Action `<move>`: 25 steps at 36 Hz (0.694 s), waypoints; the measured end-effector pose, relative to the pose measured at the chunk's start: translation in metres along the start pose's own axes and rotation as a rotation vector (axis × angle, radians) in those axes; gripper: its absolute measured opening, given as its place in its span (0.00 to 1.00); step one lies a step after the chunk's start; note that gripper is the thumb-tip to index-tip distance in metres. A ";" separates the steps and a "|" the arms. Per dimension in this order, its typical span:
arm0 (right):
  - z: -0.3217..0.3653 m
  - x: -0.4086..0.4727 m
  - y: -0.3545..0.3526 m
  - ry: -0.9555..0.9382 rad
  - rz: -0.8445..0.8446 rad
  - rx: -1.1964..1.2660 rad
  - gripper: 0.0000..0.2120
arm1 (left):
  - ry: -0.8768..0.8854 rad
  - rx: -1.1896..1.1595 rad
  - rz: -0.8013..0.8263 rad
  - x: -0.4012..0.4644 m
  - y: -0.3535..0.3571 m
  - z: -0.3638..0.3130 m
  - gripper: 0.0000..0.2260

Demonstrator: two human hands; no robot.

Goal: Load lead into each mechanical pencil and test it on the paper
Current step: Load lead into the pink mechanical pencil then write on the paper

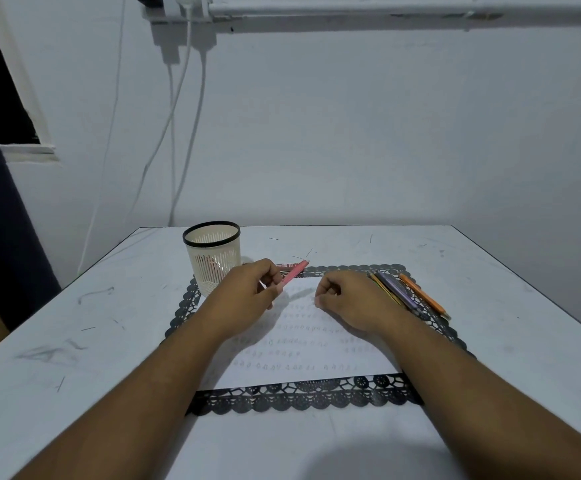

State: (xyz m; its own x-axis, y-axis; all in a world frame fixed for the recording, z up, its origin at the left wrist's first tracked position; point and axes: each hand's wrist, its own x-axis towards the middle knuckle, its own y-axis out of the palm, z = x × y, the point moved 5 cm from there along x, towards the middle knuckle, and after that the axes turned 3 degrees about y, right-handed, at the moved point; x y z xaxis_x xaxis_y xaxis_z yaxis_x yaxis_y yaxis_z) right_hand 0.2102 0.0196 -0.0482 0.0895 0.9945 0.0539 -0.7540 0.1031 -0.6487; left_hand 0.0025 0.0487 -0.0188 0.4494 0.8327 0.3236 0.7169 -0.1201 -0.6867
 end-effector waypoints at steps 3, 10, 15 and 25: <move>-0.001 0.002 0.001 -0.005 0.003 -0.009 0.05 | -0.006 0.019 0.011 -0.001 0.000 0.000 0.04; -0.006 0.005 0.005 0.010 0.018 0.054 0.06 | -0.013 0.064 0.042 -0.002 0.003 0.000 0.05; -0.005 0.002 -0.004 -0.024 0.021 0.033 0.06 | -0.028 0.068 0.036 -0.002 0.003 0.006 0.07; -0.001 -0.001 -0.001 0.029 0.095 -0.081 0.04 | -0.031 0.086 0.031 -0.001 0.003 0.010 0.08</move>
State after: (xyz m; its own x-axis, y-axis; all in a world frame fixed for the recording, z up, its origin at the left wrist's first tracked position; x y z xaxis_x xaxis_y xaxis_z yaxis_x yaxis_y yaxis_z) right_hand 0.2113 0.0184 -0.0480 0.0399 0.9987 -0.0313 -0.7053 0.0060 -0.7089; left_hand -0.0010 0.0530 -0.0278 0.4532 0.8457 0.2817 0.6538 -0.1006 -0.7500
